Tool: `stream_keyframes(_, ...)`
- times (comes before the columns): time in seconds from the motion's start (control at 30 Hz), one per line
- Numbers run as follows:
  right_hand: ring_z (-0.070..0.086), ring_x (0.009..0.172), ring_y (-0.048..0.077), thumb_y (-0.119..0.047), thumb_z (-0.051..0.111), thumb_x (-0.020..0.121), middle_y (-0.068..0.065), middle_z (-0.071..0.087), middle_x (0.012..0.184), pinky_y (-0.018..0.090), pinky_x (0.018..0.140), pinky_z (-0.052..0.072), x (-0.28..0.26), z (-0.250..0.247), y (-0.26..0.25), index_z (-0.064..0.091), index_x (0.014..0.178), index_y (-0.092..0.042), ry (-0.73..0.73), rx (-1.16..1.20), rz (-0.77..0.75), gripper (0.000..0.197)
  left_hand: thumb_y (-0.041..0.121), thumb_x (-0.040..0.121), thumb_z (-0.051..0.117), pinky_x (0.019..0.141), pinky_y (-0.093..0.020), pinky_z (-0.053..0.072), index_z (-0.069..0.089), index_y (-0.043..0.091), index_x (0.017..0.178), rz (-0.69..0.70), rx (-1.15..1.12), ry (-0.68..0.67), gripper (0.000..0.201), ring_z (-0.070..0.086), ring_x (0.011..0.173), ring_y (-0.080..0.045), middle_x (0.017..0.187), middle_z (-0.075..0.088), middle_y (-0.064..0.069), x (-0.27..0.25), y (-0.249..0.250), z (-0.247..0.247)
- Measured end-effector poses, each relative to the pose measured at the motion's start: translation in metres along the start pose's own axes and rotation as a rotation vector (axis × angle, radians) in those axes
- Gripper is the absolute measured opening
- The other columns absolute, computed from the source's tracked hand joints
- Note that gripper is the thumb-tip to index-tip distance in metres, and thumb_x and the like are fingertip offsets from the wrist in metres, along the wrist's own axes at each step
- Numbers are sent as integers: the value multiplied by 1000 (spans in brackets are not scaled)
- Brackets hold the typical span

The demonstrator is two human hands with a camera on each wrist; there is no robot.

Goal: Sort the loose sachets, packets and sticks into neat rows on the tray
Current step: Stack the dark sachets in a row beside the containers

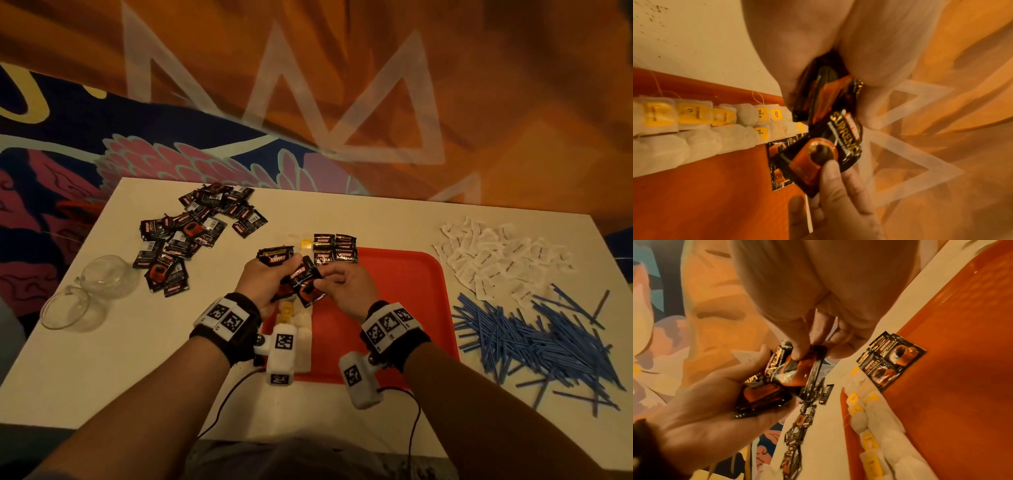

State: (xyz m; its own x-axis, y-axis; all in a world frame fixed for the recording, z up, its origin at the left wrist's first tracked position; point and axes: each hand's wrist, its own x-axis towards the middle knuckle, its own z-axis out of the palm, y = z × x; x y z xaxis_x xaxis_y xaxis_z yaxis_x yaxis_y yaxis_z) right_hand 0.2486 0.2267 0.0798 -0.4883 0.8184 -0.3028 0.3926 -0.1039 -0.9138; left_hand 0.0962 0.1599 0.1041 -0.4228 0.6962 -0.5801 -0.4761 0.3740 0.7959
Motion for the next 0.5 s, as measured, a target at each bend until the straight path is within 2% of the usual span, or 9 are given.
stream_keyframes(0.07, 65, 85, 15, -7, 74, 84, -2, 67, 86, 25, 77, 52, 1, -2, 8, 65, 81, -24, 3, -22, 12, 20, 10, 87, 72, 80, -44, 57, 71, 9, 101, -13, 12, 5, 13, 72, 90, -30, 95, 75, -14, 4, -2, -1)
stream_keyframes(0.13, 65, 86, 13, -10, 75, 83, -4, 68, 88, 24, 79, 50, 2, -2, 15, 68, 86, -20, -5, -45, 14, 12, 12, 88, 72, 78, -44, 58, 71, 10, 99, -53, 55, -26, 11, 72, 89, -30, 93, 76, -13, 6, -5, 0)
stream_keyframes(0.17, 66, 87, 12, -12, 75, 83, -2, 70, 91, 24, 80, 50, 2, -3, 18, 71, 89, -16, -20, -63, 8, 8, 13, 89, 72, 80, -46, 58, 71, 10, 98, -83, 79, -48, 9, 72, 90, -31, 93, 75, -14, 8, -6, 1)
stream_keyframes(0.23, 66, 88, 8, -16, 75, 84, -2, 72, 97, 20, 78, 48, 5, -3, 24, 73, 96, -10, -46, -111, 7, 14, 14, 89, 71, 86, -51, 56, 70, 9, 98, -132, 108, -65, 11, 71, 93, -35, 97, 74, -17, 13, -10, 2)
stream_keyframes(0.33, 58, 80, -5, -19, 75, 85, -12, 65, 92, 8, 69, 44, 13, -6, 31, 74, 100, -10, -48, -165, 53, 18, 20, 87, 75, 89, -54, 56, 70, 8, 103, -135, 99, 43, 20, 72, 95, -35, 101, 75, -17, 27, -14, -2)
stream_keyframes(0.37, 58, 80, -4, -20, 74, 86, -12, 64, 92, 10, 73, 47, 18, -6, 34, 74, 101, -11, -31, -190, 67, 18, 24, 86, 76, 88, -53, 57, 71, 9, 102, -123, 97, 87, 22, 72, 94, -33, 99, 75, -15, 33, -15, -5)
stream_keyframes(0.43, 61, 91, 5, -26, 72, 87, -8, 66, 101, 21, 86, 51, 29, -8, 44, 73, 106, -15, 38, -264, 141, 22, 26, 88, 74, 81, -47, 58, 71, 10, 95, -128, 79, 150, 18, 72, 82, -28, 86, 75, -9, 41, -17, -11)
stream_keyframes(0.47, 62, 97, 9, -28, 71, 88, -6, 68, 107, 24, 87, 51, 37, -9, 50, 72, 108, -16, 85, -288, 202, 23, 24, 90, 71, 74, -42, 59, 70, 9, 93, -148, 45, 161, 15, 70, 72, -25, 79, 73, -8, 43, -18, -15)
stream_keyframes(0.5, 62, 101, 10, -29, 70, 89, -4, 68, 113, 22, 85, 50, 43, -10, 55, 72, 110, -18, 122, -302, 259, 24, 20, 93, 67, 66, -37, 57, 69, 9, 92, -173, 14, 162, 12, 66, 64, -21, 75, 70, -7, 44, -19, -18)
